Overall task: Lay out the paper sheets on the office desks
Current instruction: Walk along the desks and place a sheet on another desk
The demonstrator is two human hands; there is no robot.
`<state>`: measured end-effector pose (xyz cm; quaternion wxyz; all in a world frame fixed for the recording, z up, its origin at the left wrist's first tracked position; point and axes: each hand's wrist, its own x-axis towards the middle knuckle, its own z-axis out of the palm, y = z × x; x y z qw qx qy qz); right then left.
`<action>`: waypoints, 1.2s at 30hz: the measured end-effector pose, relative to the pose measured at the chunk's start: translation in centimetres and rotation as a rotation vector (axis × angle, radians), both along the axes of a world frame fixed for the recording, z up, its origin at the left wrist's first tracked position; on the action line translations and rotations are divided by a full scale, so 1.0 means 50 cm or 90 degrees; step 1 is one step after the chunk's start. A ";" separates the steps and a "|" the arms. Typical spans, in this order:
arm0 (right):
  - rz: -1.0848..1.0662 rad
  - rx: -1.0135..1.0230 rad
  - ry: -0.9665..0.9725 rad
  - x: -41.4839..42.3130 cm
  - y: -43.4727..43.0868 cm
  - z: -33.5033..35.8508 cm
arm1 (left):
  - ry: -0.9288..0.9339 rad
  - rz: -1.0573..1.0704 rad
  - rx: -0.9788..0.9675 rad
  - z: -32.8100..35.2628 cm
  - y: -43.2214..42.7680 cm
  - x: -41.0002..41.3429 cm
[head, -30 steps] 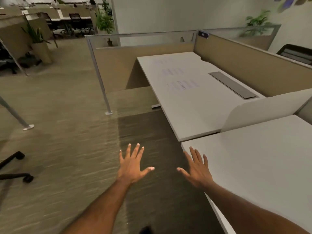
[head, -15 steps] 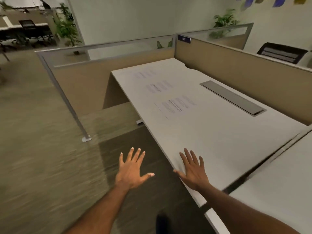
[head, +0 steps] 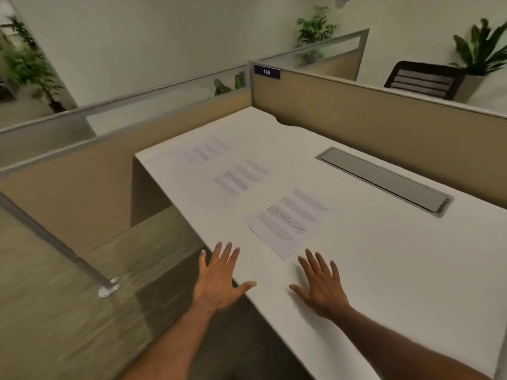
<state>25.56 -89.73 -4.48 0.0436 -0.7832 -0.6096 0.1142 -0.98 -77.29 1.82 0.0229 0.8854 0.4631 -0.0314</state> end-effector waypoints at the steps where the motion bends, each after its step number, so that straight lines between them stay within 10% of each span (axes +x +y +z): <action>1: -0.020 0.002 0.005 0.001 0.021 -0.005 | 0.001 -0.016 -0.003 -0.007 0.040 0.010; 20: -0.409 0.022 0.052 -0.004 0.254 0.012 | -0.079 -0.207 -0.231 -0.033 0.476 0.256; 36: -0.417 0.043 0.059 0.000 0.275 -0.021 | -0.291 0.001 -0.536 -0.036 0.513 0.375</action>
